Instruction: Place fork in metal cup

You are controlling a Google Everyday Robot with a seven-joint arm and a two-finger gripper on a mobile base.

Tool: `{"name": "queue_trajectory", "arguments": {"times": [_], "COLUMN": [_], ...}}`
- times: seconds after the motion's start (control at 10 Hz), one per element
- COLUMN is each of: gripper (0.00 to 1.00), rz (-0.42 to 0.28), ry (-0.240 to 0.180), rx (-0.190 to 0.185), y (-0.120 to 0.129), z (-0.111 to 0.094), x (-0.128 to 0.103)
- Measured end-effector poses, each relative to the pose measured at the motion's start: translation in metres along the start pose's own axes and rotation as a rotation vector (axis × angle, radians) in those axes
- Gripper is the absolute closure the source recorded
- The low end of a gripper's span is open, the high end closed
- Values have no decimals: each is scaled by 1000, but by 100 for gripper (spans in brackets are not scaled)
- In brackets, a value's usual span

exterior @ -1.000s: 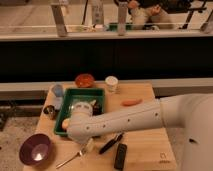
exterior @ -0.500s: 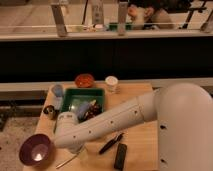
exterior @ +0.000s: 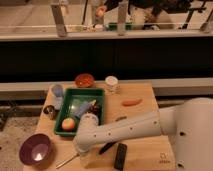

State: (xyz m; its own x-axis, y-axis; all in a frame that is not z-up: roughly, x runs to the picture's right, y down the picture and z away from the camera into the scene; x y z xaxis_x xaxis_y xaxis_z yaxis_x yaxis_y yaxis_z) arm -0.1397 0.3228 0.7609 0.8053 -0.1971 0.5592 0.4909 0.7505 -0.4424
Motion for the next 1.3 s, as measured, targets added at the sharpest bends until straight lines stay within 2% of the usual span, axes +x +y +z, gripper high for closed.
{"name": "queue_trajectory", "arguments": {"times": [0.3, 0.6, 1.0, 1.3], "gripper": [20, 21, 58, 87], "rz": [1, 0, -15, -20], "ry": [-31, -62, -91, -92], "rx": [32, 10, -37, -47], "y": [-1, -4, -10, -9], "z": [2, 6, 12, 9], "x": [-3, -6, -12, -13]}}
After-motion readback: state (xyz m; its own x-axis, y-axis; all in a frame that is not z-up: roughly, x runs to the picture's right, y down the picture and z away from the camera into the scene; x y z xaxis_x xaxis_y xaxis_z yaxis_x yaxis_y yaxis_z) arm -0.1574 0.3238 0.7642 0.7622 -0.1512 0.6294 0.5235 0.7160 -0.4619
